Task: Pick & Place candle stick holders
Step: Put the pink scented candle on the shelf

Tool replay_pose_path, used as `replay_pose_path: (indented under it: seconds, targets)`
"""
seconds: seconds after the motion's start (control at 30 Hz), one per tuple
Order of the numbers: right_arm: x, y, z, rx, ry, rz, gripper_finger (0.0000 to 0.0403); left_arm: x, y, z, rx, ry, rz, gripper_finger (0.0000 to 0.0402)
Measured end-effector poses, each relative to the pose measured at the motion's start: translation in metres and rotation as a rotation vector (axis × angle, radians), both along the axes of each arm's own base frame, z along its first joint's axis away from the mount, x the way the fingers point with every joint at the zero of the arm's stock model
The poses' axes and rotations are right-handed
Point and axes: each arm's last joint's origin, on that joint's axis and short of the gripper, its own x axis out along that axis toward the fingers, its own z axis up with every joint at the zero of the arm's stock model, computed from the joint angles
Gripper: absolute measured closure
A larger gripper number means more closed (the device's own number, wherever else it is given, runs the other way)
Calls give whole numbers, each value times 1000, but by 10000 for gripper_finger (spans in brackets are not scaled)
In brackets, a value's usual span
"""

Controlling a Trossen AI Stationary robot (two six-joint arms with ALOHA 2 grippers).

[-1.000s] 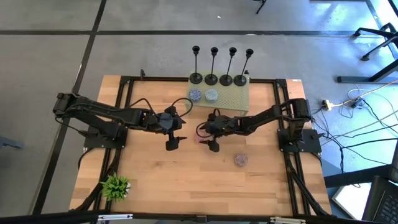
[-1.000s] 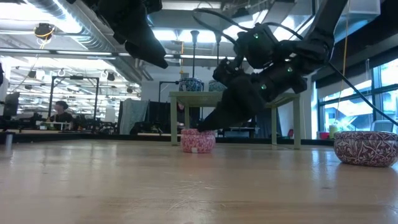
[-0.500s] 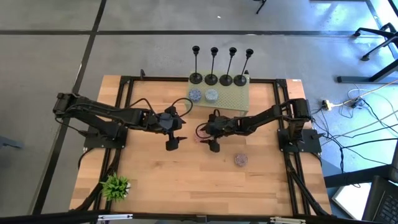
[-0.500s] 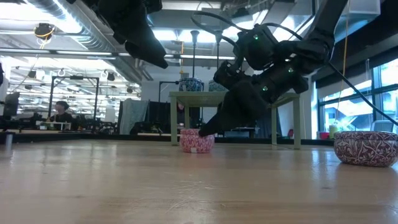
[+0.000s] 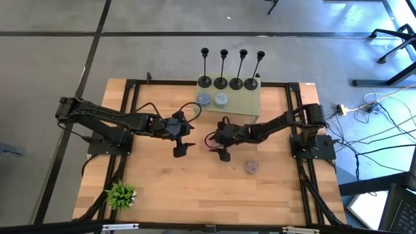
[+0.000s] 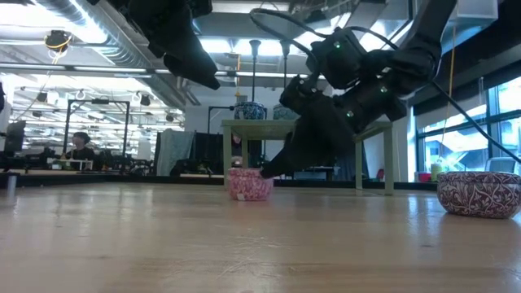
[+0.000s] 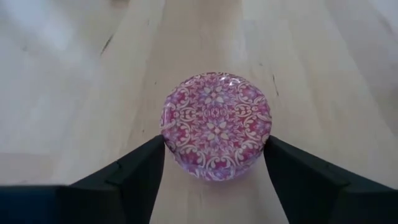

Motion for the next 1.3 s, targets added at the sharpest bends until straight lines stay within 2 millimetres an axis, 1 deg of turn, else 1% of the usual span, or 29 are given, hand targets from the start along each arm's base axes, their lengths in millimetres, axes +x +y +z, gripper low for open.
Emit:
replay_pose_path:
  seconds: [0.07,0.13,0.23,0.3,0.47,0.6,0.73,0.87,0.93,1.0,1.17,1.3]
  targets:
    - [1,2,1,-78,-18,11,126,0,0,0,-3,-1,3,61]
    - [4,2,4,-118,-30,25,116,0,0,0,-5,-1,4,61]
    - [12,1,11,-108,-55,43,95,0,0,0,-21,2,9,61]
    - [15,1,14,-103,-38,68,81,-1,0,-2,-29,15,3,61]
    - [20,2,19,-117,-13,90,56,-8,-1,-23,-47,77,-10,61]
    - [21,1,20,-122,-21,88,53,-13,0,-42,-63,49,2,61]
    - [21,-2,20,-124,-21,79,53,-15,2,-53,-43,-20,66,61]
    - [21,-4,20,-126,-21,72,53,-17,5,-67,-35,11,32,66]
    - [21,-4,20,-126,-20,71,53,-13,5,-74,-33,18,29,79]
    - [21,-4,20,-125,-20,72,53,-8,4,-81,-32,29,28,102]
    - [21,-4,20,-120,-21,73,53,9,4,-105,-27,33,-9,186]
    - [21,-4,20,-98,-14,65,53,17,10,-122,-25,42,16,250]
